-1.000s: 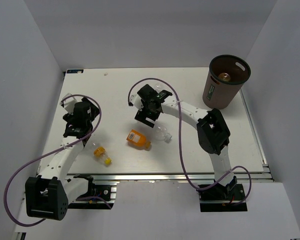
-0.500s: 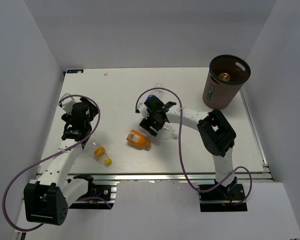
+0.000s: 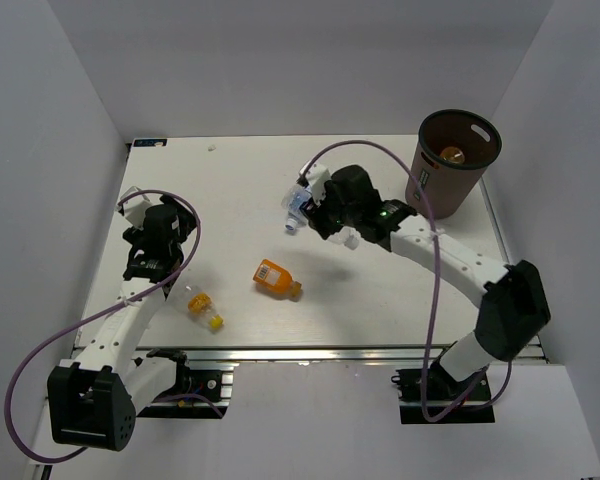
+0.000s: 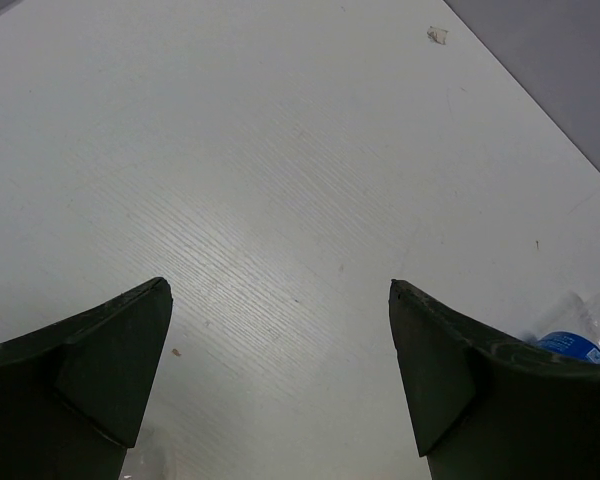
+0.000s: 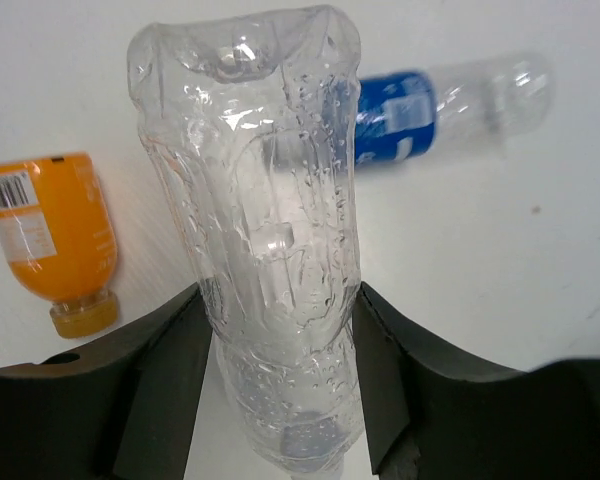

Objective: Put the plastic bottles in the bin

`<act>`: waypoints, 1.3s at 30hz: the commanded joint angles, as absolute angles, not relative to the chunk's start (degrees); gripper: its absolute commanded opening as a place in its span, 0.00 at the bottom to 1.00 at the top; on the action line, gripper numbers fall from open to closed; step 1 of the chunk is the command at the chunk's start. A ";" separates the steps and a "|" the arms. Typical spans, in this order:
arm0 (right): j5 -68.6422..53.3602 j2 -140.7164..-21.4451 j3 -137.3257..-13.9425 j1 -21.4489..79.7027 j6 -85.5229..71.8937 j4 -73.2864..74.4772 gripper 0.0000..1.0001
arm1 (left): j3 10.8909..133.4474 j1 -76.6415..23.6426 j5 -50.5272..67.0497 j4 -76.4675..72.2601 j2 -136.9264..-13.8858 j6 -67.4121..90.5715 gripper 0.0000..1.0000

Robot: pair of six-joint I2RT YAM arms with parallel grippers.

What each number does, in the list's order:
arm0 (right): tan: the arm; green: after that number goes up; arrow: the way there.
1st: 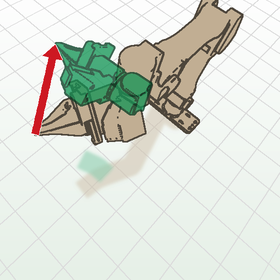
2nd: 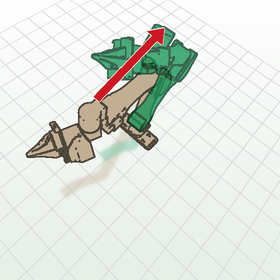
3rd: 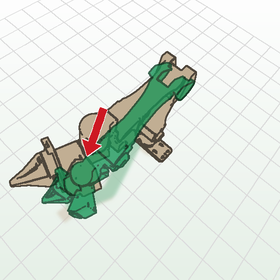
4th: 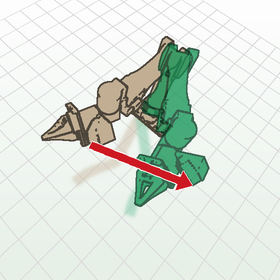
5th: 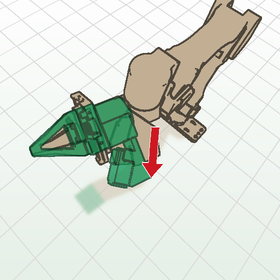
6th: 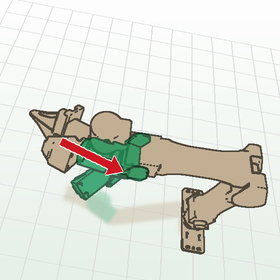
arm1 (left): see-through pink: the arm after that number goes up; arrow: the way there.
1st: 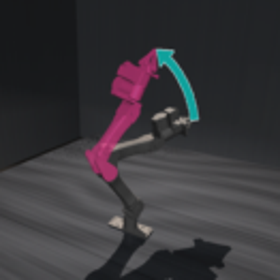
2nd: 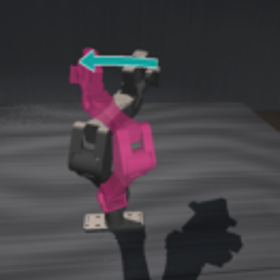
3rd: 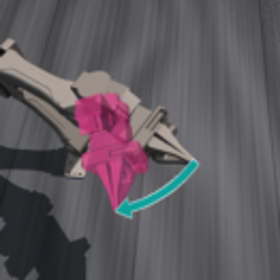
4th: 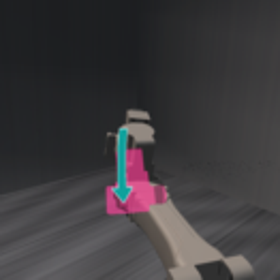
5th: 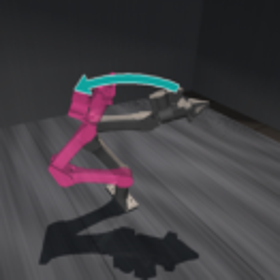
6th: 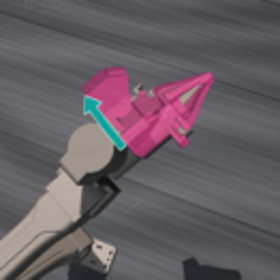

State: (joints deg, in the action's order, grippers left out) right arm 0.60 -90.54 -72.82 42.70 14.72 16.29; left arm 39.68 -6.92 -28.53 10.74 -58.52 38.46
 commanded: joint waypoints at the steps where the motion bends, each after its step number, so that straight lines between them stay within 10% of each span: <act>1: -2.02 -84.91 -72.16 41.31 15.99 11.77 0.31 | 39.90 -6.77 -29.62 11.25 -57.83 38.58 0.98; 17: 17.84 -73.21 -69.96 13.37 6.42 -22.75 0.17 | 39.55 -6.77 -29.88 10.72 -57.39 39.11 0.98; 30: 8.63 -80.94 -71.55 -2.36 -7.02 -25.40 0.21 | 38.94 -6.77 -28.39 9.67 -57.74 38.93 0.98; 33: 4.75 -82.53 -70.23 -3.34 -8.61 -25.58 0.33 | 37.97 -6.77 -26.90 8.53 -57.22 39.55 0.98; 36: 2.20 -83.50 -69.87 -3.43 -7.21 -24.88 0.65 | 38.05 -6.77 -25.22 9.31 -57.22 41.04 0.98; 37: 1.68 -83.41 -69.79 -3.34 -7.03 -23.92 0.89 | 38.84 -6.77 -25.57 10.01 -57.30 42.09 0.98; 39: 0.27 -82.45 -69.70 -3.34 -6.86 -22.33 0.89 | 39.72 -6.77 -25.49 12.30 -57.30 42.80 0.98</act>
